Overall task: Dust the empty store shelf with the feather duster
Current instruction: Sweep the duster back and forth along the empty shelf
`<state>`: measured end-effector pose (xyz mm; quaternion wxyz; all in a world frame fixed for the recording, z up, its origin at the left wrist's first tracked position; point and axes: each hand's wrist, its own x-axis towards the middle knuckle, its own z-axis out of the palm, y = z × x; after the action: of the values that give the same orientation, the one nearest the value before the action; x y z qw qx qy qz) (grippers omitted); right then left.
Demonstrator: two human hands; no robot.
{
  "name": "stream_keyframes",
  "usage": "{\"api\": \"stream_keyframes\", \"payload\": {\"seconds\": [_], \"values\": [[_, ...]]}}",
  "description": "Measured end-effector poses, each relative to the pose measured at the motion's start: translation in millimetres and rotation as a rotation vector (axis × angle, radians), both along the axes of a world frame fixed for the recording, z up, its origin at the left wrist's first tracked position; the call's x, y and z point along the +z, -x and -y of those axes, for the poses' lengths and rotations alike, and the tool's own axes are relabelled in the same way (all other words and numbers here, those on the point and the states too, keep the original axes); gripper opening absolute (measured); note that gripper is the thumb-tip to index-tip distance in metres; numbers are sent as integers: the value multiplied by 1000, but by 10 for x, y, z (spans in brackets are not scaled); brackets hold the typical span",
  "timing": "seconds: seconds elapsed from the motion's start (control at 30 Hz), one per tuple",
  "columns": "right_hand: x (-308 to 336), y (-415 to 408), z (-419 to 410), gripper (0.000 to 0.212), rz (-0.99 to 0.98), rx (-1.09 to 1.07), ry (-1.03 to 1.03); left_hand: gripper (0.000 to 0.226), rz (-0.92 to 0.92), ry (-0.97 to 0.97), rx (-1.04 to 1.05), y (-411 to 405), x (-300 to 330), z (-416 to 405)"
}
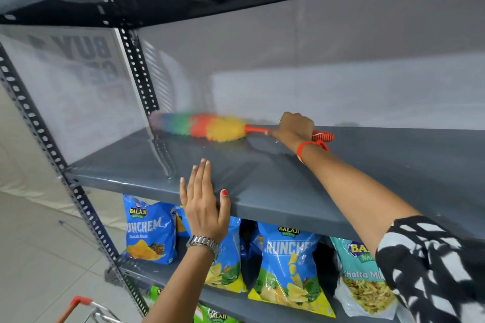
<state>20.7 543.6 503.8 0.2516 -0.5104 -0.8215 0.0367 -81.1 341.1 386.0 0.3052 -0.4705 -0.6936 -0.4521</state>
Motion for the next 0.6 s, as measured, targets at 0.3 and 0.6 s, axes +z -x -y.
{"api": "stream_keyframes", "payload": {"seconds": [0.3, 0.6], "values": [[39, -519, 41, 51, -148, 61, 87, 65, 70, -20, 28, -62, -2, 15], [-44, -2001, 36, 70, -217, 24, 124, 64, -32, -45, -180, -1056, -34, -61]]}}
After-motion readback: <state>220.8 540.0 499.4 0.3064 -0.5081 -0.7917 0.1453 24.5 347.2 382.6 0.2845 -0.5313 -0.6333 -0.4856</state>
